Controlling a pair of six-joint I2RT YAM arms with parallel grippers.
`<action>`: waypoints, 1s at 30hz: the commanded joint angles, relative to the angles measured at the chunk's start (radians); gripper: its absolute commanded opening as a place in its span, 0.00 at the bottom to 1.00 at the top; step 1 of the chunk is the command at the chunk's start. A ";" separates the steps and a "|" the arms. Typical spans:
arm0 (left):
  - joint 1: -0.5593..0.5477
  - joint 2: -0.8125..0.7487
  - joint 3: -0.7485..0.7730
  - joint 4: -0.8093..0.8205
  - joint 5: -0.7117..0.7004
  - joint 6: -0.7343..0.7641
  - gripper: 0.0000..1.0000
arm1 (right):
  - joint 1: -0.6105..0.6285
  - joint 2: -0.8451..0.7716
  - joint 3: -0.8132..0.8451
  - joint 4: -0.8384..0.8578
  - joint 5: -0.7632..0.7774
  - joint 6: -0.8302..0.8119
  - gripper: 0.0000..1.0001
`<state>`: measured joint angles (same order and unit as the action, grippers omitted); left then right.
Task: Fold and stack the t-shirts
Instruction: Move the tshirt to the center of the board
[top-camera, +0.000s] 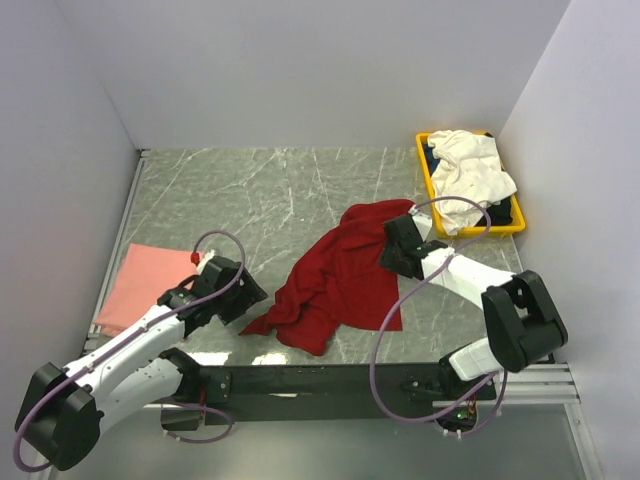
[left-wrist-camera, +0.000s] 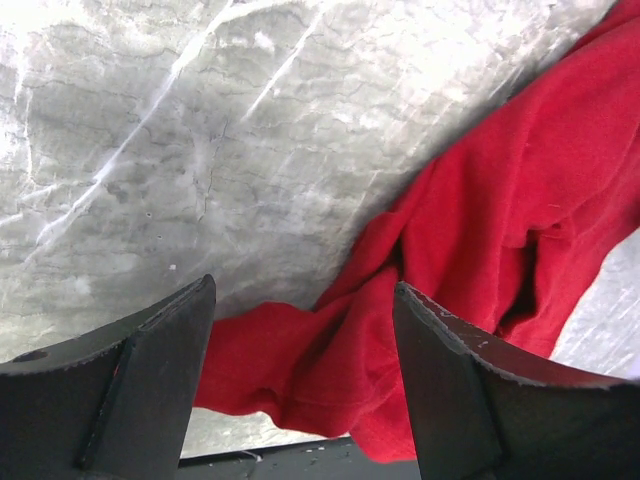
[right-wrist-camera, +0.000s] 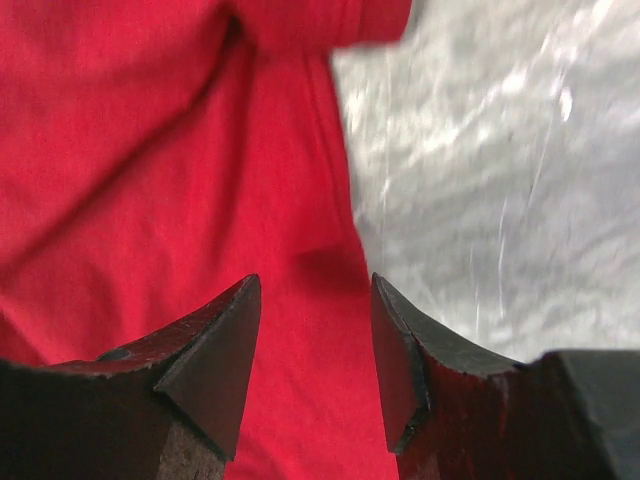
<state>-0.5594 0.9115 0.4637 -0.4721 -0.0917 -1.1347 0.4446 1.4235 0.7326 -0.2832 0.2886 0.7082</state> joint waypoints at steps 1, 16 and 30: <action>0.006 -0.033 -0.003 0.000 -0.003 -0.022 0.77 | -0.024 0.034 0.059 0.026 0.063 -0.013 0.55; 0.007 -0.005 0.050 -0.261 0.021 -0.119 0.68 | -0.038 0.078 0.054 0.058 0.030 -0.013 0.46; 0.076 0.017 0.023 -0.280 0.262 -0.097 0.73 | -0.050 0.077 0.033 0.081 0.014 -0.013 0.35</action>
<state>-0.4953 0.9276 0.4976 -0.7742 0.0673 -1.2335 0.4049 1.4944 0.7589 -0.2329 0.2905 0.6937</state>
